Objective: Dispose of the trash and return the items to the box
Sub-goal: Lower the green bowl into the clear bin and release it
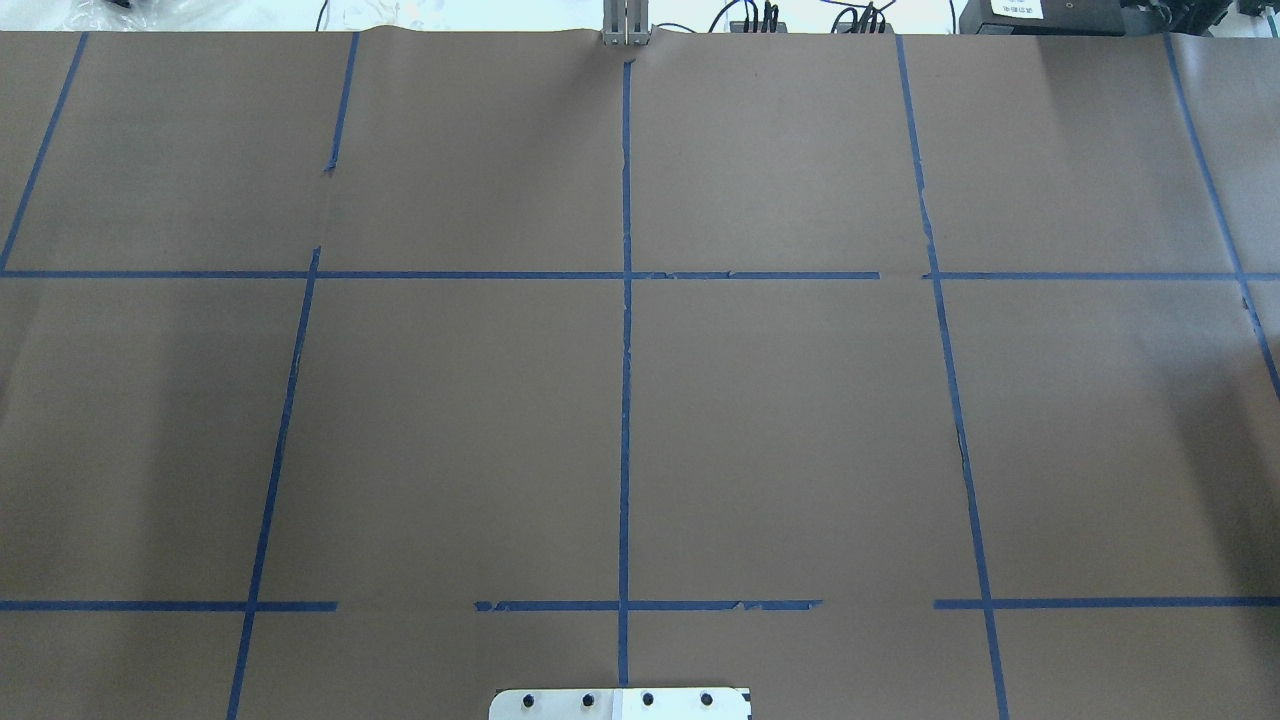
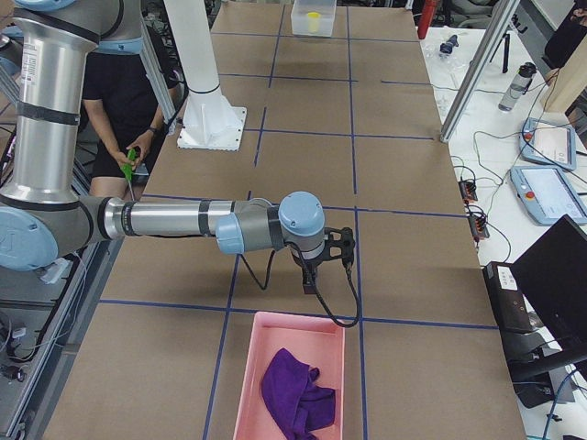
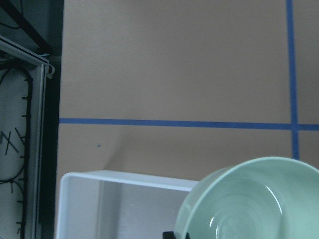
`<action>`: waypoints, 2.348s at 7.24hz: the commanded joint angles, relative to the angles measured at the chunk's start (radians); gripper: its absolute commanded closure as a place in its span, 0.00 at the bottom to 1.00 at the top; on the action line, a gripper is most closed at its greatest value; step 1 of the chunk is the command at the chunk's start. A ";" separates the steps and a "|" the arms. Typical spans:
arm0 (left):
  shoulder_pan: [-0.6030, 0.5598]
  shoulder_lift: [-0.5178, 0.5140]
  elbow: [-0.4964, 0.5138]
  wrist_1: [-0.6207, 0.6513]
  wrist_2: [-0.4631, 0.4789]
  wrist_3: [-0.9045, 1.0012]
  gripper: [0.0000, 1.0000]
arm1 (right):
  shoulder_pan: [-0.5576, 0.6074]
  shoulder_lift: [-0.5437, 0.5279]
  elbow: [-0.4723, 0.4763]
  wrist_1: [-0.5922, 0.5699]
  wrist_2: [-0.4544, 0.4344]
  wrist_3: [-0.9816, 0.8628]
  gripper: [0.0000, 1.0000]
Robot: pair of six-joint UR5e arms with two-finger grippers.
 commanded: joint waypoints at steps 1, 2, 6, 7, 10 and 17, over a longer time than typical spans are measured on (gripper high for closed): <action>-0.004 0.080 0.076 -0.170 0.045 0.011 1.00 | 0.000 0.002 -0.006 0.000 -0.002 -0.001 0.00; -0.004 0.086 0.100 -0.207 0.045 0.011 1.00 | 0.000 0.004 -0.004 0.000 -0.002 -0.001 0.00; -0.003 0.091 0.096 -0.214 0.100 0.005 0.01 | 0.000 0.007 -0.004 -0.002 -0.002 -0.001 0.00; -0.003 0.091 0.091 -0.212 0.099 0.005 0.00 | 0.000 0.008 -0.003 -0.002 -0.002 -0.001 0.00; -0.003 0.089 0.078 -0.214 0.091 0.005 0.00 | 0.000 0.007 0.001 -0.002 -0.002 -0.001 0.00; 0.048 0.032 -0.253 -0.105 -0.109 0.004 0.00 | 0.000 0.007 0.001 -0.002 -0.002 0.000 0.00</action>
